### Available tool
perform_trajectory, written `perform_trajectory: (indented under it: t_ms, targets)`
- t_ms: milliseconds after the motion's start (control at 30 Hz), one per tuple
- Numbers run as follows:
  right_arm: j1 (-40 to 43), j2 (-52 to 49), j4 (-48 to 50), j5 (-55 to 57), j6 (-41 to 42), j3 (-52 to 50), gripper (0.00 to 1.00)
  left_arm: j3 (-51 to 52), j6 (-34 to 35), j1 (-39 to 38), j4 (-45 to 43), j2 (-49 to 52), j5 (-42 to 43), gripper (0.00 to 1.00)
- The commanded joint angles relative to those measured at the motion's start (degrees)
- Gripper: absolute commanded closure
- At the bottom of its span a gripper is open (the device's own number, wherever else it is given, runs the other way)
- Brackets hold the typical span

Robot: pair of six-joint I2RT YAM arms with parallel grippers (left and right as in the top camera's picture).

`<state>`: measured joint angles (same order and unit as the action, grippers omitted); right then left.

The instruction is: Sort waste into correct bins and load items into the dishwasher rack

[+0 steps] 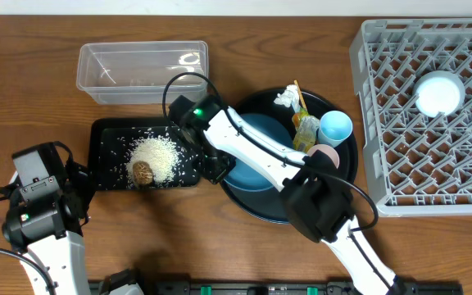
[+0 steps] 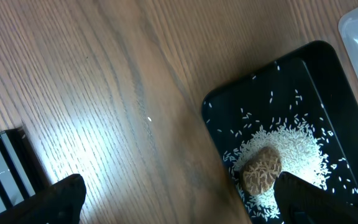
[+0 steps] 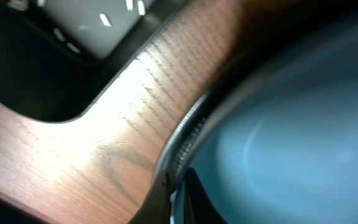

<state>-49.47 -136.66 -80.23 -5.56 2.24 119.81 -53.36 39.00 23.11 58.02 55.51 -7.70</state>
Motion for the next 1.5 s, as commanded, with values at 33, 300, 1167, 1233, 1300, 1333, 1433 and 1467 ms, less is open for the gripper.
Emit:
perform_trajectory:
  t_ms: [33, 300, 1167, 1233, 1300, 1333, 1433, 1467]
  targets:
    - [-0.48, -0.55, 0.15, -0.96, 0.96, -0.24, 0.99, 0.02, 0.35, 0.24, -0.02, 0.28, -0.46, 0.02]
    - [1.18, 2.38, -0.13, -4.66, 1.57, -0.09, 0.99, 0.02, 0.35, 0.24, -0.02, 0.28, -0.46, 0.02]
    - [15.82, 24.41, -1.75, -14.4, -3.23, -0.22, 0.8, 0.0, 0.37, 0.24, -0.04, 0.28, -0.46, 0.02]
    - [14.75, 23.98, -2.01, -14.36, -3.87, -1.18, 0.31, 0.02, 0.37, 0.24, -0.04, 0.28, -0.46, 0.02]
    - [13.11, 23.32, -1.36, -14.19, -4.74, -2.97, 0.2, 0.0, 0.37, 0.24, -0.04, 0.28, -0.46, 0.02]
    - [12.0, 23.04, -0.52, -13.7, -4.72, -4.5, 0.18, 0.02, 0.37, 0.24, -0.02, 0.28, -0.46, 0.02]
    - [8.74, 22.95, 3.87, -11.45, -4.61, -11.13, 0.18, 0.02, 0.37, 0.24, -0.02, 0.28, -0.46, 0.02]
    - [7.72, 22.95, 5.62, -10.38, -4.2, -13.53, 0.18, 0.02, 0.37, 0.24, -0.04, 0.28, -0.46, 0.02]
